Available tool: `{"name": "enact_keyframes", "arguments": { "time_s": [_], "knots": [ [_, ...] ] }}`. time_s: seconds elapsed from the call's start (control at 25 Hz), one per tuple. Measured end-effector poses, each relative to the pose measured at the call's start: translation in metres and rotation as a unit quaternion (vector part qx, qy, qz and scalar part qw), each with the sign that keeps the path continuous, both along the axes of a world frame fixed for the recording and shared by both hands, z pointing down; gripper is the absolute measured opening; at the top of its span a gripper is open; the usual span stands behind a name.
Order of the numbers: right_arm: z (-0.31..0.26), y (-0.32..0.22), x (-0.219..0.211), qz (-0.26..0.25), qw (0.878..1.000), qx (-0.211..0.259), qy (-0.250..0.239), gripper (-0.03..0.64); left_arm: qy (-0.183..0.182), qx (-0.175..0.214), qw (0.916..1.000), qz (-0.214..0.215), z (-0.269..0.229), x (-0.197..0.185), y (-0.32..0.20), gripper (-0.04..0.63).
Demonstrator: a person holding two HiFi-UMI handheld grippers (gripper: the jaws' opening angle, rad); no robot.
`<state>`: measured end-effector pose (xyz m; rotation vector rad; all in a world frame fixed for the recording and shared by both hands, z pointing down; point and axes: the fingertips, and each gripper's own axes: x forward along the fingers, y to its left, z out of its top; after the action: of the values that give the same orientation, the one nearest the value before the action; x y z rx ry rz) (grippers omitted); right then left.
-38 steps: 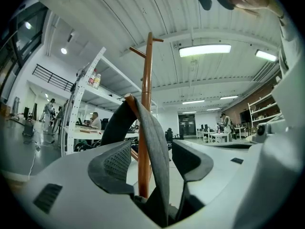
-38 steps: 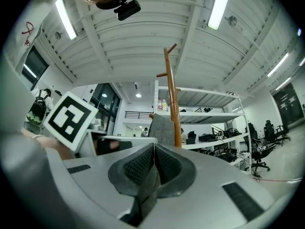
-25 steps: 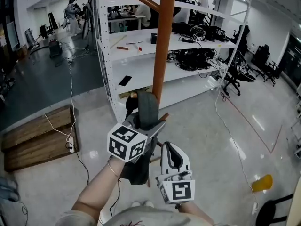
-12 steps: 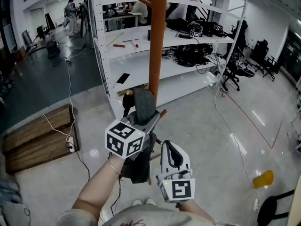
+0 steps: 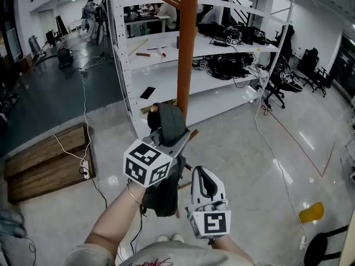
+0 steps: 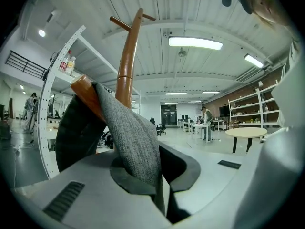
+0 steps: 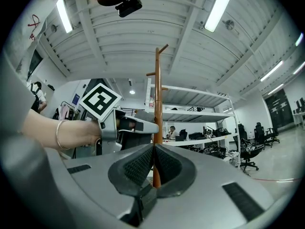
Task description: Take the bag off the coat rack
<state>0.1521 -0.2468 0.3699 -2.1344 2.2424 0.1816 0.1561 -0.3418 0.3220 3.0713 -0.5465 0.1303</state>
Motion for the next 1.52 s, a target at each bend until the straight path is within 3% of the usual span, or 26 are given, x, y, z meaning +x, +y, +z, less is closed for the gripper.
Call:
{"name": "enact_keyframes", "arguments": {
  "time_s": [0.12,0.24,0.4,0.72,1.4,1.52],
  "knots": [
    [-0.001,-0.001,0.001,-0.003,1.0,0.005,-0.02,0.018,-0.003,0.007,1.0,-0.001,-0.007,0.0,-0.001,0.034],
    [0.002,-0.001,0.004,-0.004,1.0,0.0,-0.01,0.018,-0.006,0.015,0.9999,-0.004,-0.012,0.001,-0.001,0.034],
    [0.005,-0.001,0.004,0.0,1.0,-0.024,-0.016,0.018,-0.003,0.025,0.9997,-0.005,-0.019,0.001,-0.003,0.034],
    [0.003,-0.006,0.004,-0.004,1.0,-0.001,-0.024,0.018,0.004,0.043,0.999,-0.013,-0.031,-0.003,-0.008,0.034],
    [0.005,-0.014,-0.01,-0.025,0.999,-0.015,-0.022,0.018,0.044,0.051,0.9957,-0.063,-0.055,-0.046,-0.014,0.032],
    [0.001,-0.016,-0.015,-0.035,0.999,0.002,-0.021,0.017,0.052,0.052,0.9943,-0.078,-0.057,-0.057,-0.013,0.032]
  ]
}}
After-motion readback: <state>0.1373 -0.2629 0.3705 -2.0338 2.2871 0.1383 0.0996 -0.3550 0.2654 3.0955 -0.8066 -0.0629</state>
